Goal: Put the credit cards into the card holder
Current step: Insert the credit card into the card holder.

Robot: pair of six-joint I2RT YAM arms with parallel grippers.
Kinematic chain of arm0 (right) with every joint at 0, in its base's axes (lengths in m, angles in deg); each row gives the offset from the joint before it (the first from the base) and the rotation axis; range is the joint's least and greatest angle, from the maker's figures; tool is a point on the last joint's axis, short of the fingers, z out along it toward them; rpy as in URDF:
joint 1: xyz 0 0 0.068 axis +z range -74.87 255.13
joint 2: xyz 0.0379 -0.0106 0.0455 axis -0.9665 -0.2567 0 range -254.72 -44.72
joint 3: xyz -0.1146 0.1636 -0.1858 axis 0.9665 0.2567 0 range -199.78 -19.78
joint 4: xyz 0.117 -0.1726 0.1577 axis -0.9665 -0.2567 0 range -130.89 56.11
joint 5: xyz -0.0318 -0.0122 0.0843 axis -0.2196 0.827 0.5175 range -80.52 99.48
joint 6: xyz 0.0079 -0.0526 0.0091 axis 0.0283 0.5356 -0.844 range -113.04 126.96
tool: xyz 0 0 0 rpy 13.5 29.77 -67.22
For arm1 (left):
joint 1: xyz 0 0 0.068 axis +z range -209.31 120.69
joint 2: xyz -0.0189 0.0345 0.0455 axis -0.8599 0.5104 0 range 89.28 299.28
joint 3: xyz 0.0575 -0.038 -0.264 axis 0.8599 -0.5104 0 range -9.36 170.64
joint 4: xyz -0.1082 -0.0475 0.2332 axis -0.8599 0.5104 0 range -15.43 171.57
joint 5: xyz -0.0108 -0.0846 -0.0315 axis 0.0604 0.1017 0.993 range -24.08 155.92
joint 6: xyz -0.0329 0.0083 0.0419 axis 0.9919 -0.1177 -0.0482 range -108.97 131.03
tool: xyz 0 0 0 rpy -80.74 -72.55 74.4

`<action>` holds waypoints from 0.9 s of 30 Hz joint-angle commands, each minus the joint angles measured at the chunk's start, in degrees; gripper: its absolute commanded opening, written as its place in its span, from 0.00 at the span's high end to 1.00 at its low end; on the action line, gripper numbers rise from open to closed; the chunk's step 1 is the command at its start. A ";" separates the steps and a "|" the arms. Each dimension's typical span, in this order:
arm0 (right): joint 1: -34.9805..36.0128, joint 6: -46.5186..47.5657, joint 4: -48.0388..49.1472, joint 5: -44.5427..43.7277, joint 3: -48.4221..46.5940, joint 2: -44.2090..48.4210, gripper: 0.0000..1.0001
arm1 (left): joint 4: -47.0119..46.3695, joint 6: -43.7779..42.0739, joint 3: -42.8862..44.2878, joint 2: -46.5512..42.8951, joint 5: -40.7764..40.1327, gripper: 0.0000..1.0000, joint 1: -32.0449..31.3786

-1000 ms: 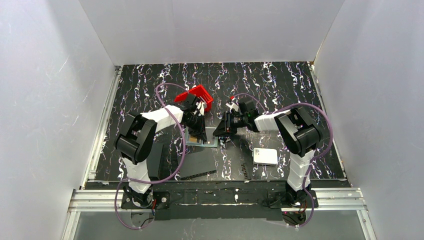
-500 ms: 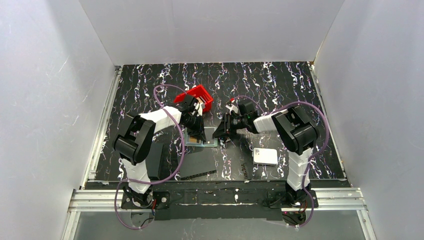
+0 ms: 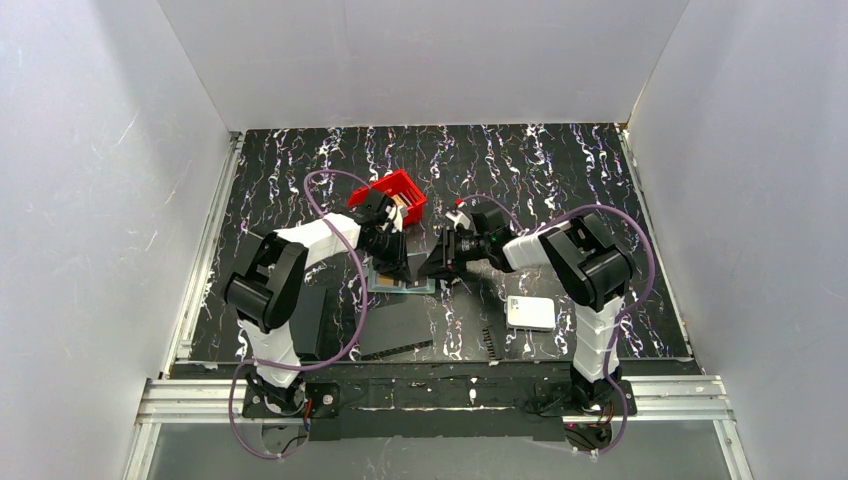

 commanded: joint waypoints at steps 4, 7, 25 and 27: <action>2.20 1.03 -0.50 2.26 -3.01 4.39 0.55 | 8.56 -1.02 4.31 -8.34 0.01 0.66 1.83; 2.78 1.44 -1.32 2.47 -4.16 4.12 0.52 | 10.37 -0.84 4.07 -11.70 1.30 0.61 4.41; 9.79 0.58 -0.79 0.76 -20.55 -7.82 0.38 | 19.96 -6.20 1.86 -27.39 0.03 0.53 18.70; 8.34 1.92 -2.21 -0.46 -18.92 -4.49 0.34 | 19.85 -6.34 3.03 -26.65 0.84 0.51 19.32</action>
